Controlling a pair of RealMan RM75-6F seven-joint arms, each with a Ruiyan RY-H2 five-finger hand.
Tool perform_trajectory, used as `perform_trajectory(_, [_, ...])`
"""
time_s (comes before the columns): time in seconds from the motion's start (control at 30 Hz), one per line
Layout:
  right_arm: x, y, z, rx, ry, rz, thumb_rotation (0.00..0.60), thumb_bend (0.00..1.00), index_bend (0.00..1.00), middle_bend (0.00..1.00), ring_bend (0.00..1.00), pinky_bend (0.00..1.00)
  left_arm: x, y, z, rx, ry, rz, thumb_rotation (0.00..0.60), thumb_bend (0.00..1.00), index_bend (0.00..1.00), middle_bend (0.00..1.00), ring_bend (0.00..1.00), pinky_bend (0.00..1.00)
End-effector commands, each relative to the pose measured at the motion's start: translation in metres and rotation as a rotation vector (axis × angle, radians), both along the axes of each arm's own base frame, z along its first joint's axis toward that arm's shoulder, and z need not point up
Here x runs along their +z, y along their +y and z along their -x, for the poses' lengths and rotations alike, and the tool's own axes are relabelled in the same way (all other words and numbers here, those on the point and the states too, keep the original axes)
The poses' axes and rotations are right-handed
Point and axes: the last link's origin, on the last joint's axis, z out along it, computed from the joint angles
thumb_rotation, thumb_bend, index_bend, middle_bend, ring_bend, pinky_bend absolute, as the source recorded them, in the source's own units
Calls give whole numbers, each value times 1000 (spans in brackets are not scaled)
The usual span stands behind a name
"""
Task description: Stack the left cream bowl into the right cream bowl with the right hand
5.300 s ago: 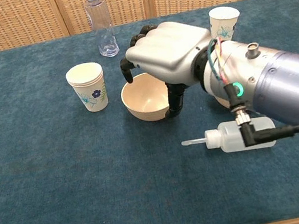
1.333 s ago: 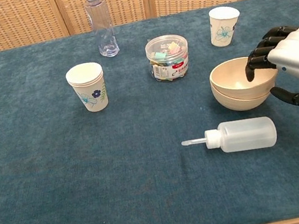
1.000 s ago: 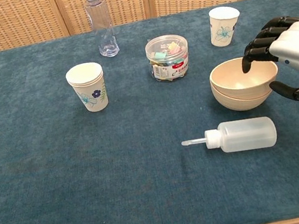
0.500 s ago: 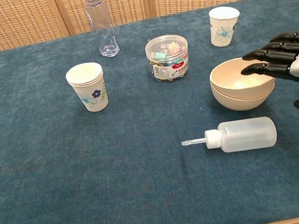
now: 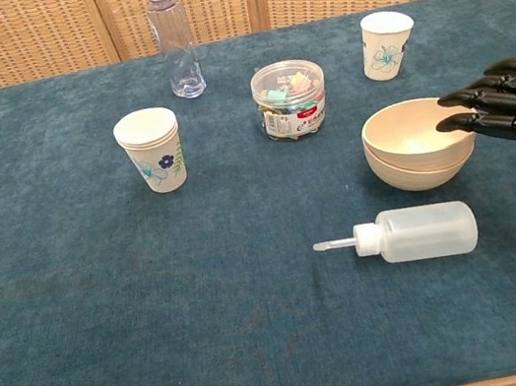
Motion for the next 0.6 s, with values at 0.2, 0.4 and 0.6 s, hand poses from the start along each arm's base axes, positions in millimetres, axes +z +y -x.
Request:
perform_trajectory(0.2, [-10, -1, 10, 11, 24, 15, 600, 527, 0, 0, 0, 0, -1, 0, 0, 3, 1, -2, 600, 0, 0, 0, 0, 0])
perform_trajectory(0.4, [-16, -4, 12, 18, 40, 31, 600, 528, 0, 0, 0, 0, -1, 0, 0, 4, 2, -1, 600, 0, 0, 0, 0, 0])
perform_trajectory(0.6, [-21, -5, 16, 7, 50, 36, 600, 530, 0, 0, 0, 0, -1, 0, 0, 3, 1, -1, 600, 0, 0, 0, 0, 0])
